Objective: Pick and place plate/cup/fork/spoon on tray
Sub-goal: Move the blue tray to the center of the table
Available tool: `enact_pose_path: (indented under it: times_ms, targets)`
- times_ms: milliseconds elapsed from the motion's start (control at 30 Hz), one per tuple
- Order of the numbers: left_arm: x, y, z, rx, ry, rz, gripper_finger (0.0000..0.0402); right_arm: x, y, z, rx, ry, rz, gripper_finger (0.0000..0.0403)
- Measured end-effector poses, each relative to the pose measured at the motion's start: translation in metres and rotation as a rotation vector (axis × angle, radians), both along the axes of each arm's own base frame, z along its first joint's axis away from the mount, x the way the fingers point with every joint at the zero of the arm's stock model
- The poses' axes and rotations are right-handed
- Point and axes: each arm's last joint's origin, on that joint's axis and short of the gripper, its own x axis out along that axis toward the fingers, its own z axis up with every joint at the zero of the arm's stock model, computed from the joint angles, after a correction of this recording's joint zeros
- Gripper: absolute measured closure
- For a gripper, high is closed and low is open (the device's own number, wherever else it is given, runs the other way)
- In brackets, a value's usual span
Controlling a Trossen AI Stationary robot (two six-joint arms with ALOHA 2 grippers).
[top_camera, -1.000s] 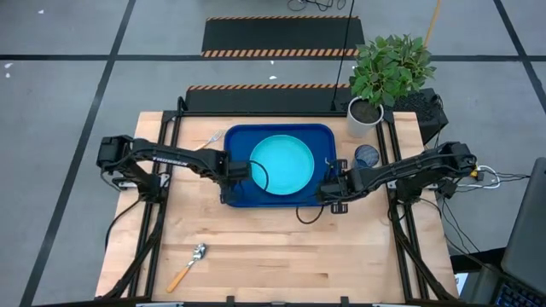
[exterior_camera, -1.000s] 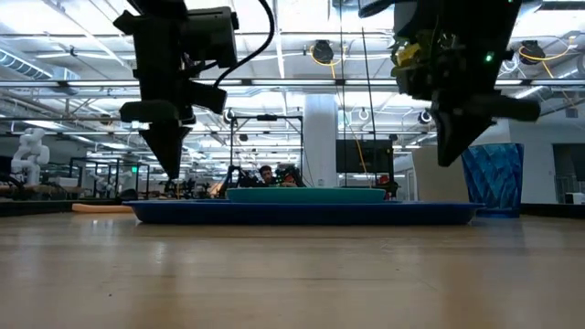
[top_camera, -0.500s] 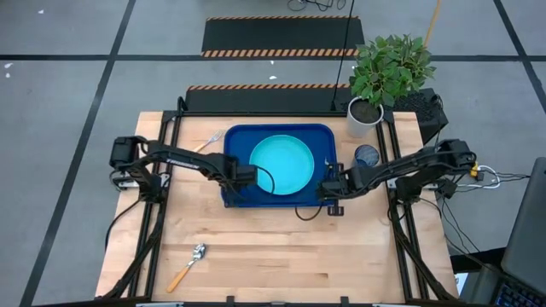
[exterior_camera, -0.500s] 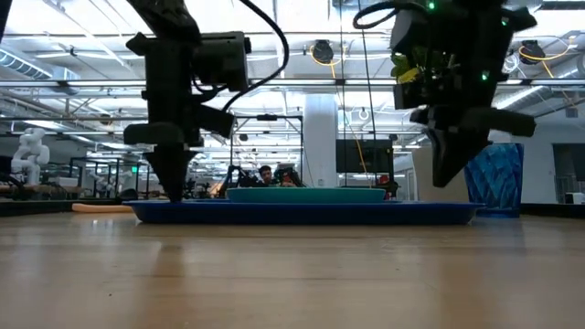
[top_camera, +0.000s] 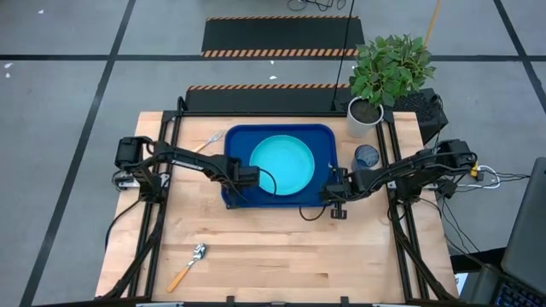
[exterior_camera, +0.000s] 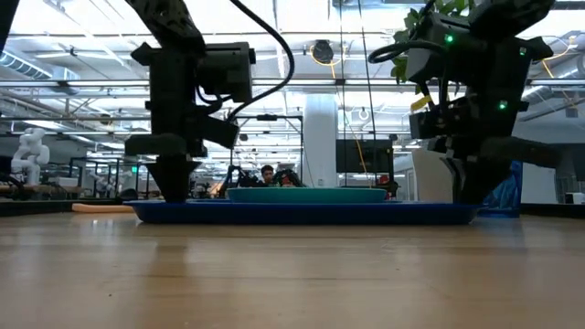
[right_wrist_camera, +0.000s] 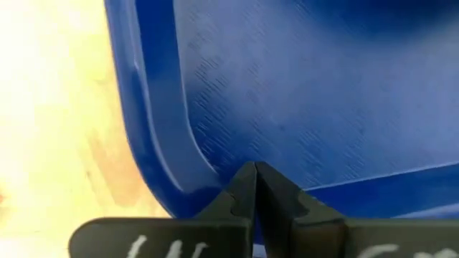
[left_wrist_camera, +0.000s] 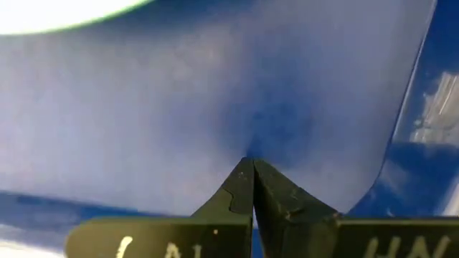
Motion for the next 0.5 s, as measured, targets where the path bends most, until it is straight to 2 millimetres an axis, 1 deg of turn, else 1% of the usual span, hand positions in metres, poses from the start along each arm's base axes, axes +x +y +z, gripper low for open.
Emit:
enact_pose_path:
  times_ms: [67, 233, 367, 500]
  targets:
    - [0.003, 0.000, -0.003, -0.012, -0.007, -0.001, 0.0401, 0.000, 0.001, 0.000, 0.023, -0.005, -0.009, 0.0403]
    - [-0.002, -0.001, -0.011, -0.035, -0.040, 0.015, 0.0401, 0.000, 0.007, 0.000, 0.030, -0.009, -0.003, 0.0403]
    - [-0.006, -0.002, -0.015, -0.048, -0.031, 0.045, 0.0401, -0.001, 0.013, 0.000, 0.054, -0.013, -0.005, 0.0403]
    - [-0.007, -0.007, -0.016, -0.060, -0.032, 0.052, 0.0401, -0.002, 0.018, 0.000, 0.063, -0.010, -0.008, 0.0403]
